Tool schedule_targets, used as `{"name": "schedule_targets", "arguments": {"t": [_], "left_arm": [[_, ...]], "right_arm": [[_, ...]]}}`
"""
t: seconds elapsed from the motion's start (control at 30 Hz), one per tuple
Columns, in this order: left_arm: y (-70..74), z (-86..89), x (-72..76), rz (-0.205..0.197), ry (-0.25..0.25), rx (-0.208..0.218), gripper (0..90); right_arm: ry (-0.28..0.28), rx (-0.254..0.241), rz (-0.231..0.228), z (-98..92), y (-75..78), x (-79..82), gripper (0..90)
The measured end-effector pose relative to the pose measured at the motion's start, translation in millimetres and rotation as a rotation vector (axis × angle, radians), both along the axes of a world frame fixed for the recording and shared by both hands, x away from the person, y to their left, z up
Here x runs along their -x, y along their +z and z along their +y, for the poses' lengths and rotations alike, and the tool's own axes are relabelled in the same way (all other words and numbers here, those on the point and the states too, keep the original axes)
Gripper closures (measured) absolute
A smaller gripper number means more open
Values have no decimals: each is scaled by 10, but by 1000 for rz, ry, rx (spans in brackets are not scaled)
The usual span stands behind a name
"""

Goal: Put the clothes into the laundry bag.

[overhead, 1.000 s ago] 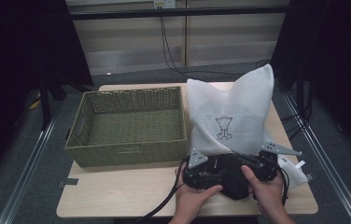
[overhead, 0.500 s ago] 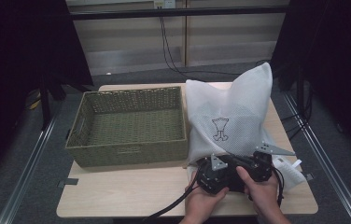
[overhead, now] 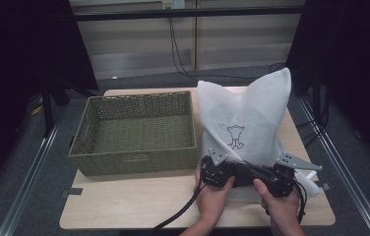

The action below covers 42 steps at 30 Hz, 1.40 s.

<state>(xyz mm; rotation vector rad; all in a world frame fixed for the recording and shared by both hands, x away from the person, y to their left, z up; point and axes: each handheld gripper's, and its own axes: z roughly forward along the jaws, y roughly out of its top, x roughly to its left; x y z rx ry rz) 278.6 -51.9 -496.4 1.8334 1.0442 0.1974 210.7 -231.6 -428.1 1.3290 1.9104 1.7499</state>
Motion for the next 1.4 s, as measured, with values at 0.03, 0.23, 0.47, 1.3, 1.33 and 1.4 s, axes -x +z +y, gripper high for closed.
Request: {"name": "schedule_targets", "arguments": {"t": [0.03,0.23,0.47,1.3,1.33,1.4], "left_arm": [[31,27,18,1,-27,-9,698],[88,206,303,-5,-95,-9,343],[16,72,523,5,-187,-45,211],[19,-86,-35,-68,-38,-4,814],[27,-70,-6,-88,-43,9,800],[61,-20,47,-85,-106,12,710]], "right_arm": [[-3,-16,11,-37,-29,-23,890],[-27,-26,17,-113,-55,-93,890],[-13,-27,31,-83,-89,-139,889],[-11,-67,86,-110,14,-83,890],[-22,-77,95,-139,-39,-104,890],[-38,-86,98,-192,-56,-129,890]]}}
